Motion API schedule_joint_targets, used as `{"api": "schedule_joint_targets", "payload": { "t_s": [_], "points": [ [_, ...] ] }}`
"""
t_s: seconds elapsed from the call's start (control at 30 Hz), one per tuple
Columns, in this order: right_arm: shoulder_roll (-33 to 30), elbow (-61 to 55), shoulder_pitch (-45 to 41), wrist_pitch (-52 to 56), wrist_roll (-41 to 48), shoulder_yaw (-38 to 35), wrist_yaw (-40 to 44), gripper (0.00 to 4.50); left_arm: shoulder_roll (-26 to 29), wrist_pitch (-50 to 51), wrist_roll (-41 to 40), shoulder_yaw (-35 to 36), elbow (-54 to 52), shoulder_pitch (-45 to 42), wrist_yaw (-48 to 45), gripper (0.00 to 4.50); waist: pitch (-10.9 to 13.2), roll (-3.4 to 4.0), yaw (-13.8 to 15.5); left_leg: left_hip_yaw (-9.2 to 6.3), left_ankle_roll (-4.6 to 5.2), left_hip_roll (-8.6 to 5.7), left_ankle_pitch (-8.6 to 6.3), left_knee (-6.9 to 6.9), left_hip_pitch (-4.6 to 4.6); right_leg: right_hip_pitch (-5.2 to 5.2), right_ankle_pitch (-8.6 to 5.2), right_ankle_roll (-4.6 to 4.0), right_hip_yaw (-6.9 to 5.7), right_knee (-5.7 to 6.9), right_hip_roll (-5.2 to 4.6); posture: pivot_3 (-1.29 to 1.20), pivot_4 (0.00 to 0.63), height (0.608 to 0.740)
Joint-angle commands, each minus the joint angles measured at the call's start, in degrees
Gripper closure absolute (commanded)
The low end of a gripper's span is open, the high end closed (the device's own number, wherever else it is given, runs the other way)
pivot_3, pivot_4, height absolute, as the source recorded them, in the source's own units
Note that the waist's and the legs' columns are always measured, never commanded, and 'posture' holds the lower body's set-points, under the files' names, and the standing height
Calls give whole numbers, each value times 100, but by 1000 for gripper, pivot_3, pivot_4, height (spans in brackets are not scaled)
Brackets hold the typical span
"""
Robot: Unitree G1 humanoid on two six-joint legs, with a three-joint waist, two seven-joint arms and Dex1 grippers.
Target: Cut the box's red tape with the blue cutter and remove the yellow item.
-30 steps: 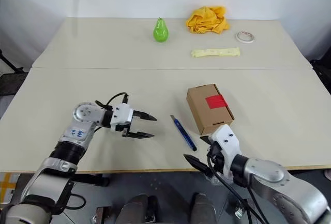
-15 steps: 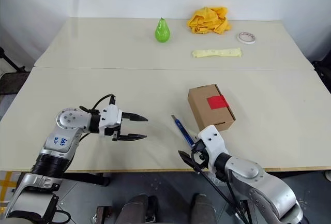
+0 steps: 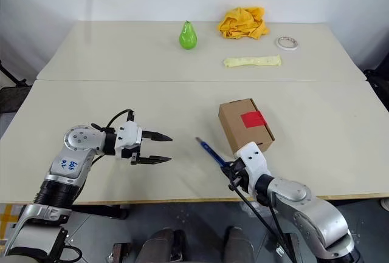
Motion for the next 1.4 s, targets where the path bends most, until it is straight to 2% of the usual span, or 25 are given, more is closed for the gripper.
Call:
{"api": "schedule_joint_targets", "payload": {
  "t_s": [0.03, 0.2, 0.3, 0.4, 0.67, 0.73, 0.77, 0.93, 1.03, 1.17, 1.4],
  "points": [
    [-377, 131, -191, -572, -219, 258, 1013, 4042, 112, -113, -114, 130, -74, -108, -42, 1610, 0, 0, -1, 1, 0, 0, 0, 0, 0, -1, 0, 0, 0, 0, 0, 0, 150, 740],
    [-861, 584, -651, -1449, -779, 789, 2279, 4042, 254, -110, -196, 118, -81, -96, -275, 1610, 1, 1, 1, 8, 0, 0, 0, 0, 0, -4, 0, 0, 2, -1, -1, 0, 150, 740],
    [-828, 1012, -1144, -1749, -1136, 1201, 2817, 4042, 409, 101, -281, 1, -210, -29, -564, 1610, 1, 1, -3, 13, -1, 1, 1, 0, 0, -8, 0, 0, 1, 1, 0, 0, 150, 740],
    [-615, 1354, -1504, -1881, -1373, 1447, 3037, 4042, 494, 362, -309, -150, -393, 45, -762, 1610, 1, 1, -11, 24, -3, 4, 2, 0, 0, -20, 0, 0, 1, 11, -1, 0, 150, 740],
    [-448, 1735, -1693, -1884, -1805, 1650, 3263, 4042, 282, 734, -183, -575, -686, 18, -743, 1610, 1, 1, 1, 36, -6, 5, 3, 1, 0, -31, 0, 0, 1, 25, -2, 0, 150, 740],
    [-401, 1654, -1703, -1477, -1601, 1607, 3330, 4042, 123, 691, 21, -776, -657, -66, -585, 1610, 1, 2, 3, 37, -8, 6, 4, 1, 1, -31, 0, 0, 1, 26, -2, 0, 150, 740],
    [-376, 1609, -1702, -1338, -1524, 1581, 3351, 3320, 56, 660, 107, -847, -629, -99, -518, 1610, 1, 1, 10, 38, -8, 7, 5, 2, 3, -31, 0, 0, 1, 26, -2, 0, 150, 740],
    [-240, 1456, -1516, -2076, -1524, 1130, 3289, 1718, 16, 725, 323, -991, -601, -93, -391, 1610, 0, -1, -4, 40, -10, 8, 6, 3, 1, -37, -1, -1, 2, 30, -2, 0, 150, 740],
    [-282, 1293, -1361, -2173, -1233, 725, 3372, 1718, 30, 796, 365, -1033, -633, -54, -394, 1610, 1, 0, 3, 52, -10, 9, 6, 3, -3, -52, -1, -1, 7, 40, -3, 0, 150, 740],
    [-814, 836, -696, -2257, -720, -305, 3737, 1718, 114, 965, 544, -1124, -677, 36, -280, 1610, 1, 0, 62, 53, -9, 8, 5, 2, -5, -57, -1, -1, 7, 42, -5, 0, 150, 740],
    [-1179, 242, 362, -1930, -128, -1447, 3667, 1718, 197, 1109, 740, -1217, -745, 319, -14, 1610, -2, 1, 69, 57, -9, 12, 4, 3, 2, -54, -1, -3, 8, 42, -5, 0, 150, 740]
  ]
}}
